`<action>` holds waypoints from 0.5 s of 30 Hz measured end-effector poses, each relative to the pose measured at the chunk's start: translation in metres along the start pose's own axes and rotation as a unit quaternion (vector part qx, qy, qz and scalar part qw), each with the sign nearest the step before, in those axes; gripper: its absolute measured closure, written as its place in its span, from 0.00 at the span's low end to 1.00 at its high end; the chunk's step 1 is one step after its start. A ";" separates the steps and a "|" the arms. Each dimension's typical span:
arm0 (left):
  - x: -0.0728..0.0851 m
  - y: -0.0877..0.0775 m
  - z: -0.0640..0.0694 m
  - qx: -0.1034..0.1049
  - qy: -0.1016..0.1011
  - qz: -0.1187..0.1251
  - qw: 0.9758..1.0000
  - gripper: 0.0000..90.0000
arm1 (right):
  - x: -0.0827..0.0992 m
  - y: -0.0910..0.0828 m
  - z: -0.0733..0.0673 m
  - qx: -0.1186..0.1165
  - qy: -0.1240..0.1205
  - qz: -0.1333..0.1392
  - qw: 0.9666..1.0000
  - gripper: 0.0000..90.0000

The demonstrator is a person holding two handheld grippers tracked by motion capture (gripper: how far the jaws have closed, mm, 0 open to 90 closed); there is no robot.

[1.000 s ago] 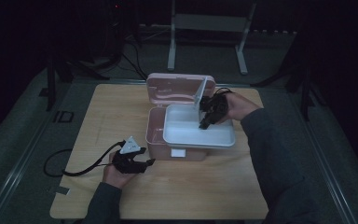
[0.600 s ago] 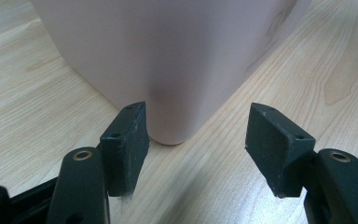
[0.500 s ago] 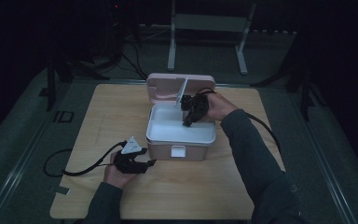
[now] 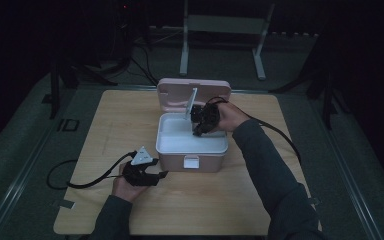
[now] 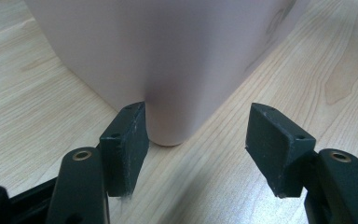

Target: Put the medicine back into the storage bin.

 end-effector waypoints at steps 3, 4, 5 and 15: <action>0.000 0.000 0.000 0.000 -0.002 0.000 1.000 0.42 | 0.001 0.004 -0.001 -0.002 0.000 -0.009 1.000 0.93; 0.000 0.000 0.001 0.001 -0.003 0.001 1.000 0.42 | 0.001 0.005 -0.002 -0.003 0.002 -0.009 1.000 0.92; 0.000 0.000 0.001 0.002 -0.003 0.002 1.000 0.43 | 0.001 0.005 -0.002 -0.004 0.003 -0.010 1.000 0.89; -0.001 0.003 0.004 0.007 0.006 -0.001 1.000 0.44 | 0.009 -0.018 -0.006 0.016 0.017 0.011 1.000 0.67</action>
Point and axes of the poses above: each handheld gripper's, and its own axes: y roughly forward along the jaws, x roughly out of its underside, z roughly to its right, the point moved 8 cm from there along y, roughly forward along the jaws, and after that the axes turned 7 degrees about y, right-handed, at the moved point
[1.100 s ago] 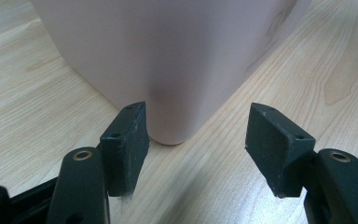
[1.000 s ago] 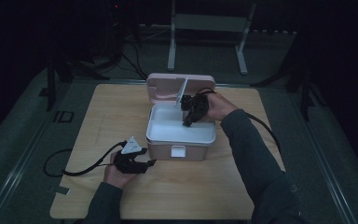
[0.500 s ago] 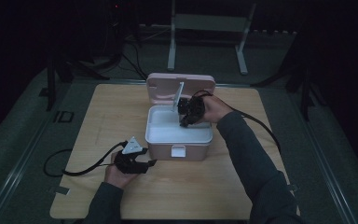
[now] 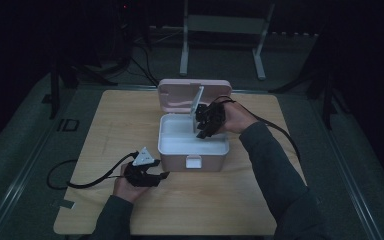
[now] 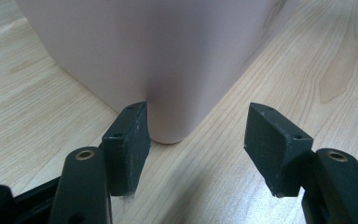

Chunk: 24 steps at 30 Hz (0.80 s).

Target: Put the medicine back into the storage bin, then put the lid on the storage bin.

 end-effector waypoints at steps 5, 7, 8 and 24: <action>0.000 -0.001 -0.001 -0.004 -0.001 0.001 1.000 0.44 | 0.014 -0.014 0.003 0.023 0.022 0.015 0.999 0.63; -0.001 -0.003 -0.002 -0.007 0.000 0.002 1.000 0.44 | 0.021 -0.019 0.006 0.039 0.036 0.018 0.998 0.62; -0.001 -0.005 -0.003 -0.009 0.000 0.004 1.000 0.44 | 0.024 -0.021 0.006 0.042 0.043 0.020 0.998 0.61; -0.022 -0.051 -0.041 -0.056 -0.025 0.062 0.996 0.49 | 0.094 -0.046 0.036 0.084 0.183 0.081 0.976 0.59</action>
Point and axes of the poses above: each handheld gripper's, and its own axes: y roughly forward along the jaws, x roughly out of its underside, z roughly to its right, the point moved 8 cm from there along y, roughly forward along the jaws, and after that the axes turned 7 degrees about y, right-handed, at the moved point
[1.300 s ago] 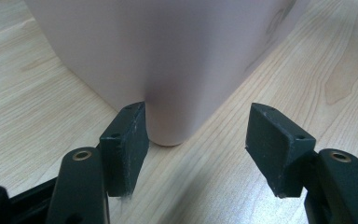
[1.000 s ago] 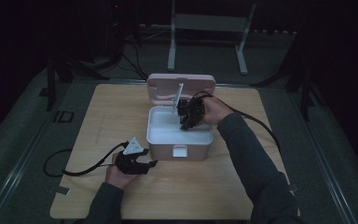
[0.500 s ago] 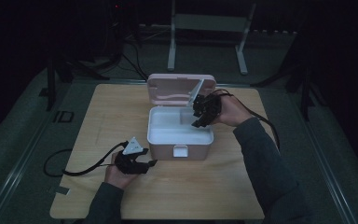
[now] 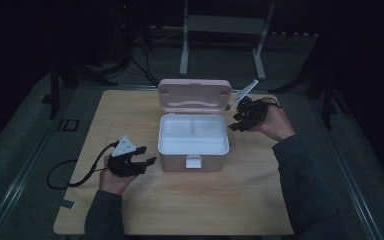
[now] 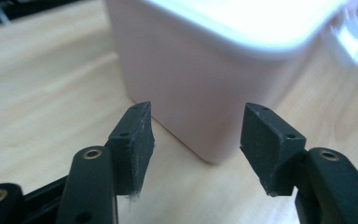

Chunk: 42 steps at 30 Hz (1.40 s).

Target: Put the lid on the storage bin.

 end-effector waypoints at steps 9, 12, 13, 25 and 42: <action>-0.048 -0.004 -0.048 -0.021 -0.021 0.028 0.999 0.55 | -0.006 -0.002 0.033 0.031 0.086 0.053 0.994 0.63; -0.067 0.001 -0.062 -0.025 -0.032 0.039 0.998 0.57 | -0.010 -0.001 0.042 0.038 0.109 0.068 0.991 0.68; -0.067 0.001 -0.062 -0.025 -0.032 0.039 0.998 0.58 | -0.010 -0.001 0.044 0.038 0.116 0.070 0.990 0.71; -0.121 0.016 -0.101 -0.045 -0.056 0.054 0.996 0.78 | -0.022 0.004 0.056 0.052 0.125 0.092 0.986 0.93; -0.134 0.030 -0.109 -0.042 -0.050 0.023 0.998 1.00 | -0.041 0.003 0.061 0.037 0.146 0.128 0.980 1.00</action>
Point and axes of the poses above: each handheld gripper's, and its own axes: y roughly forward along the jaws, x roughly out of its underside, z roughly to its right, the point moved 8 cm from there along y, roughly forward along the jaws, and after that the axes turned 7 degrees about y, right-handed, at the moved point
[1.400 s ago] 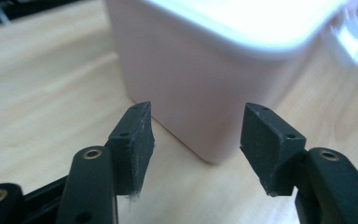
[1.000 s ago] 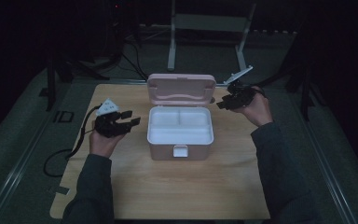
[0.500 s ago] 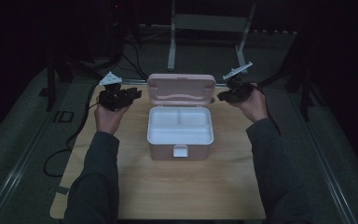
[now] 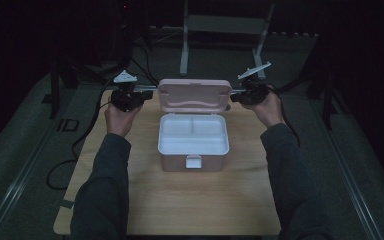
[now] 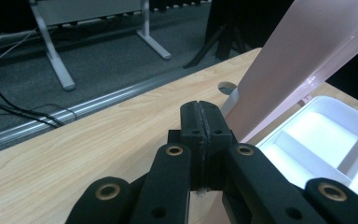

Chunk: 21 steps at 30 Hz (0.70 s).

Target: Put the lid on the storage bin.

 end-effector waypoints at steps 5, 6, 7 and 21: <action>-0.002 0.006 0.002 0.001 0.007 -0.007 1.000 0.99 | -0.007 0.002 0.000 -0.008 0.018 0.015 1.000 1.00; -0.001 0.007 0.002 0.001 0.008 -0.008 1.000 0.99 | -0.007 0.002 0.000 -0.008 0.018 0.015 1.000 1.00; -0.001 0.008 0.002 0.001 0.008 -0.008 1.000 0.99 | -0.007 0.003 -0.001 -0.012 0.018 0.014 1.000 1.00; -0.002 0.015 0.011 0.025 0.010 -0.001 1.000 0.99 | -0.009 0.006 -0.009 -0.031 0.019 0.021 0.999 1.00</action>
Point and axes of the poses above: each handheld gripper's, and its own axes: y roughly forward along the jaws, x roughly out of its underside, z roughly to its right, the point moved 8 cm from there along y, roughly forward along the jaws, and after that the axes turned 7 degrees about y, right-handed, at the moved point
